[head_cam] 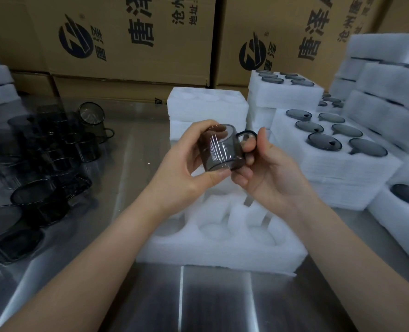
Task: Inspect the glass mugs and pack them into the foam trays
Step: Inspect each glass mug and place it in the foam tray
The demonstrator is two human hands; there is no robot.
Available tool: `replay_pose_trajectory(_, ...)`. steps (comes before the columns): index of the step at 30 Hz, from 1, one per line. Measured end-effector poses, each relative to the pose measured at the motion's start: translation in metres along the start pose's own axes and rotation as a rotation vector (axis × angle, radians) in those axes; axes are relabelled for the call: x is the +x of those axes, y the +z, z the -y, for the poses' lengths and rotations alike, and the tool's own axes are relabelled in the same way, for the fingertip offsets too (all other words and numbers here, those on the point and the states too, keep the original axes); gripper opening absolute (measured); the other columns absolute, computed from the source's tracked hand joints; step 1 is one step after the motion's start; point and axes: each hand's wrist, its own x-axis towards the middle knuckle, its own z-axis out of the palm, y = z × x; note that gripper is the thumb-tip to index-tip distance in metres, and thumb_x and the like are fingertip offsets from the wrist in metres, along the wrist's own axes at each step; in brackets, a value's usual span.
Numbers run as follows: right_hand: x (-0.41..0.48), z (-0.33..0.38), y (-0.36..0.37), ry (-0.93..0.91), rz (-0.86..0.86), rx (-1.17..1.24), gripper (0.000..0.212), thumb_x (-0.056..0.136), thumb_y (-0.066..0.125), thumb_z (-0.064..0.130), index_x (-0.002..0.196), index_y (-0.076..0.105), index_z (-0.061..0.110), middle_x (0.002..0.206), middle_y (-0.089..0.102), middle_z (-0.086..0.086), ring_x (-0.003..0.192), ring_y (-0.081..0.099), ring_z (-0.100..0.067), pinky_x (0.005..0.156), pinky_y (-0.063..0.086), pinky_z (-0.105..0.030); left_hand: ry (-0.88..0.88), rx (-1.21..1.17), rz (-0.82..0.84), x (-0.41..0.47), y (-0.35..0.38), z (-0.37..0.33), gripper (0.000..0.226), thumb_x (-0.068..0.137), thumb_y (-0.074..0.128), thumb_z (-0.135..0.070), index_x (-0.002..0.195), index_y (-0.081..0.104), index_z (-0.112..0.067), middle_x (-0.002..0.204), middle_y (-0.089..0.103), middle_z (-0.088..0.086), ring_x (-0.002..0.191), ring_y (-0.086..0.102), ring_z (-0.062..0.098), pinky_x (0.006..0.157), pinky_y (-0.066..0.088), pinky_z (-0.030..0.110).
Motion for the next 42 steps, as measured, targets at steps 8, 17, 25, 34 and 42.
replay_pose_trajectory(8,0.002,0.001,0.001,0.111,-0.195,-0.087,0.054,0.075,0.059,0.051,0.038,0.042,0.016,0.049,0.037,-0.001,0.045,0.037,-0.014,0.046,0.036,-0.022,0.041,0.175,0.078,-0.001,-0.001,0.003,0.072,0.08,0.07,0.001,0.136,0.046,-0.037,0.136,0.049,-0.005,0.131,0.047,0.017,0.11,0.04,0.034)
replay_pose_trajectory(17,0.0,-0.004,-0.002,-0.068,-0.181,-0.38,0.046,0.078,0.069,0.04,0.121,0.059,0.027,0.091,0.072,0.0,0.071,0.065,-0.011,0.058,0.051,-0.028,-0.053,0.102,0.106,0.002,-0.01,0.002,0.089,0.079,0.068,0.011,0.137,0.04,-0.049,0.158,0.027,-0.005,0.143,0.027,0.003,0.113,0.033,0.023)
replay_pose_trajectory(25,-0.001,-0.004,-0.001,-0.047,-0.279,-0.334,0.055,0.081,0.073,0.024,0.132,0.056,0.015,0.081,0.066,-0.003,0.067,0.058,-0.017,0.063,0.055,-0.032,-0.226,0.069,-0.226,0.006,-0.039,0.011,0.036,0.083,0.071,-0.016,0.117,0.065,-0.024,0.113,0.07,-0.005,0.11,0.064,0.006,0.091,0.048,0.018)
replay_pose_trajectory(34,-0.002,-0.007,0.005,0.001,-0.235,-0.482,0.039,0.078,0.077,0.021,0.11,0.055,0.014,0.097,0.064,-0.016,0.066,0.062,-0.022,0.057,0.052,-0.031,-0.628,0.042,-0.396,-0.004,-0.053,0.051,0.025,0.092,0.054,-0.003,0.084,0.074,-0.016,0.09,0.072,0.006,0.081,0.065,0.018,0.072,0.054,0.025)
replay_pose_trajectory(42,0.011,0.003,0.041,0.038,-0.185,-0.841,0.037,0.078,0.078,0.044,0.094,0.062,0.014,0.076,0.07,-0.004,0.048,0.065,-0.025,0.046,0.053,-0.032,-0.591,-0.034,-0.518,-0.002,-0.045,0.048,0.024,0.086,0.05,0.008,0.075,0.068,-0.005,0.072,0.066,0.011,0.064,0.06,0.016,0.054,0.049,0.017)
